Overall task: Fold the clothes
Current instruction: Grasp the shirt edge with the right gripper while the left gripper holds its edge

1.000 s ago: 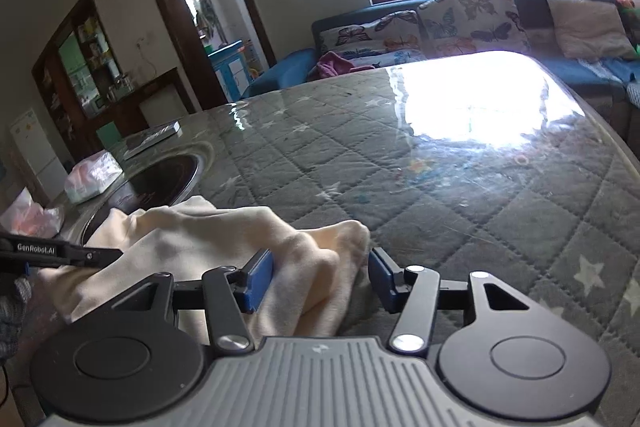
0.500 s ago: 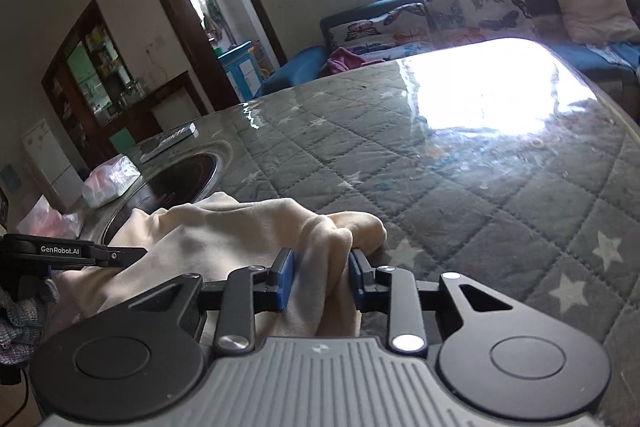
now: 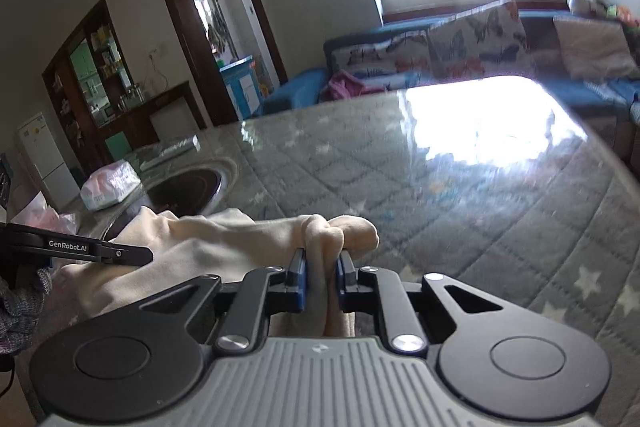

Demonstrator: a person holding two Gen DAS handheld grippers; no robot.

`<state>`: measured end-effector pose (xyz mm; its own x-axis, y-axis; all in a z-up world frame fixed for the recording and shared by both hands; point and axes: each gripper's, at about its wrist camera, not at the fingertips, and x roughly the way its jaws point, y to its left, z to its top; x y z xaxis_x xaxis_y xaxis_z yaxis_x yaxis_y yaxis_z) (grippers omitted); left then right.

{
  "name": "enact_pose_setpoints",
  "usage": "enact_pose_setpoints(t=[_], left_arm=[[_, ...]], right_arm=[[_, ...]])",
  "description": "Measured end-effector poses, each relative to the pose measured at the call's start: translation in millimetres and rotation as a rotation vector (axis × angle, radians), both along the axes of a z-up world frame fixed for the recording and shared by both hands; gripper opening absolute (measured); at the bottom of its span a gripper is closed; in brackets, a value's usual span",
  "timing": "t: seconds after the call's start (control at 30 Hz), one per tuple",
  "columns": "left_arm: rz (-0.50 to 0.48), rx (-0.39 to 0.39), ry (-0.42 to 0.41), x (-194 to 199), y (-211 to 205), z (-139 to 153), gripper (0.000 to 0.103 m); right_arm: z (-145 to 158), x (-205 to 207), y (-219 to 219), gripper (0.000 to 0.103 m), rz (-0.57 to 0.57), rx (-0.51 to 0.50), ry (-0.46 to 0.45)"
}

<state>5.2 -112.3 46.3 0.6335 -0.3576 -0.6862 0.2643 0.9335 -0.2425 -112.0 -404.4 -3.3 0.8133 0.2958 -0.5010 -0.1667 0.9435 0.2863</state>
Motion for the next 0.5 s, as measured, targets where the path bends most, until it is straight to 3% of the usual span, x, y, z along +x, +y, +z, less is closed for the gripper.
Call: enact_pose_setpoints(t=[0.5], left_arm=[[-0.183, -0.047, -0.085, 30, -96, 32, 0.014]], right_arm=[[51, -10, -62, 0.013, -0.175, -0.147, -0.084]])
